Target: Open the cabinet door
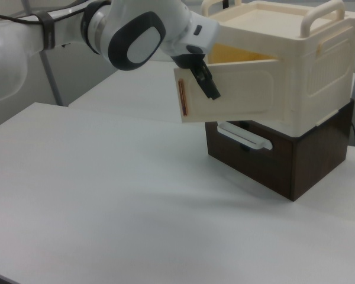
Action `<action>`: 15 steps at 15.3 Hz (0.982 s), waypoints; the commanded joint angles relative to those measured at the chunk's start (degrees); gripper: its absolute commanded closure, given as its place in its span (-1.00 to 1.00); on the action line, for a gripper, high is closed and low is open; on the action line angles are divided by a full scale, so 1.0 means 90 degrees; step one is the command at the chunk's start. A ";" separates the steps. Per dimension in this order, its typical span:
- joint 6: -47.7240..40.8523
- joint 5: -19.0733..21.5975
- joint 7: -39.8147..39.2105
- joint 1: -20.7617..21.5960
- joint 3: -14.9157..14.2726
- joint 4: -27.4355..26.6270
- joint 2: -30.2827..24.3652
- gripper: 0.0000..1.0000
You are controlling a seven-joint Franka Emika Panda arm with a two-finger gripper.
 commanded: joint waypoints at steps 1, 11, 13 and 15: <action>-0.0712 0.0117 -0.0951 -0.0306 0.0039 -0.0005 -0.0168 -1.00; -0.1681 0.0059 -0.2632 -0.1145 -0.0049 -0.0004 -0.0422 -1.00; -0.1759 0.0049 -0.2818 -0.1331 -0.0058 0.0015 -0.0432 -1.00; -0.1788 0.0030 -0.2946 -0.1458 -0.0068 0.0025 -0.0432 -1.00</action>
